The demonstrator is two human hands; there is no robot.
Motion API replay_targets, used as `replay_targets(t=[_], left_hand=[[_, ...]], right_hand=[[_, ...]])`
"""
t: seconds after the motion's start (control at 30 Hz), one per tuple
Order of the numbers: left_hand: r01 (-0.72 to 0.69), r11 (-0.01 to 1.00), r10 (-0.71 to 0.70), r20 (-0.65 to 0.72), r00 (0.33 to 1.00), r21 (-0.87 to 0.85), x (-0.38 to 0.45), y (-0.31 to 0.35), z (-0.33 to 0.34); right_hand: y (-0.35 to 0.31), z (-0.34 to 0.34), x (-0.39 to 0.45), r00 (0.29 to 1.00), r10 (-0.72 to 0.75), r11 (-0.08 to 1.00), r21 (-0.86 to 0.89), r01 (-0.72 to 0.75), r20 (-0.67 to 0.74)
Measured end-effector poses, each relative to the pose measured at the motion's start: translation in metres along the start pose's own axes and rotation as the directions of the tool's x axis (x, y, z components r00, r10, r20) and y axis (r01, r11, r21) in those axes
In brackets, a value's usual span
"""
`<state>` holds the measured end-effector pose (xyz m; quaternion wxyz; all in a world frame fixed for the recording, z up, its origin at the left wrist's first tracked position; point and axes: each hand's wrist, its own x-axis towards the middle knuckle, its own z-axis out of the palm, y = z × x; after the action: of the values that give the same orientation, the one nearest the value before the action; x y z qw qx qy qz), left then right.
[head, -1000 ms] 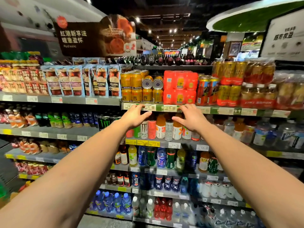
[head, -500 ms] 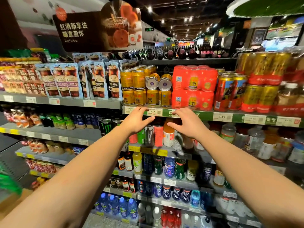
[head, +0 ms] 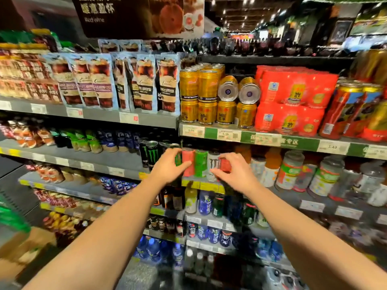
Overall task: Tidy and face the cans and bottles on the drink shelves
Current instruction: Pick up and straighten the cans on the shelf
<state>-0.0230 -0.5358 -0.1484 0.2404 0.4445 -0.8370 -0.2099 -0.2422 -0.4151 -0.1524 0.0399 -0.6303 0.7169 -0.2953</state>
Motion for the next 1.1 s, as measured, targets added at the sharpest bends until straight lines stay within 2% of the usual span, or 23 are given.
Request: replay_targets(t=[0.27,0.57,0.73,0.83,0.93,1.1], left_hand=[[-0.017,0.998,0.019,0.028,0.999,-0.059,0.017,-0.072,0.014],[-0.086,0.993,0.09,0.052,0.995,-0.075,0.049,-0.084,0.047],[0.026,0.977,-0.019,0.036,0.999,-0.211,0.064,-0.074,0.068],[0.071,0.983,-0.066,0.04,0.997,-0.171,0.078,-0.07,0.075],[0.046,0.988,-0.049,-0.015,0.999,-0.144,0.085,-0.069,0.081],[0.006,0.985,-0.049,-0.244,0.969,-0.174,0.084,-0.065,0.094]], right_hand=[[-0.035,0.068,0.026,0.994,0.103,0.995,0.007,-0.103,-0.033],[-0.033,0.107,0.059,0.975,0.21,0.966,-0.139,-0.218,-0.069],[-0.028,0.124,0.075,0.948,0.306,0.951,-0.017,-0.309,-0.087],[-0.024,0.134,0.085,0.94,0.317,0.946,-0.022,-0.322,-0.126],[-0.02,0.141,0.091,0.939,0.329,0.943,-0.011,-0.332,-0.104],[-0.023,0.147,0.097,0.921,0.357,0.933,0.006,-0.361,-0.154]])
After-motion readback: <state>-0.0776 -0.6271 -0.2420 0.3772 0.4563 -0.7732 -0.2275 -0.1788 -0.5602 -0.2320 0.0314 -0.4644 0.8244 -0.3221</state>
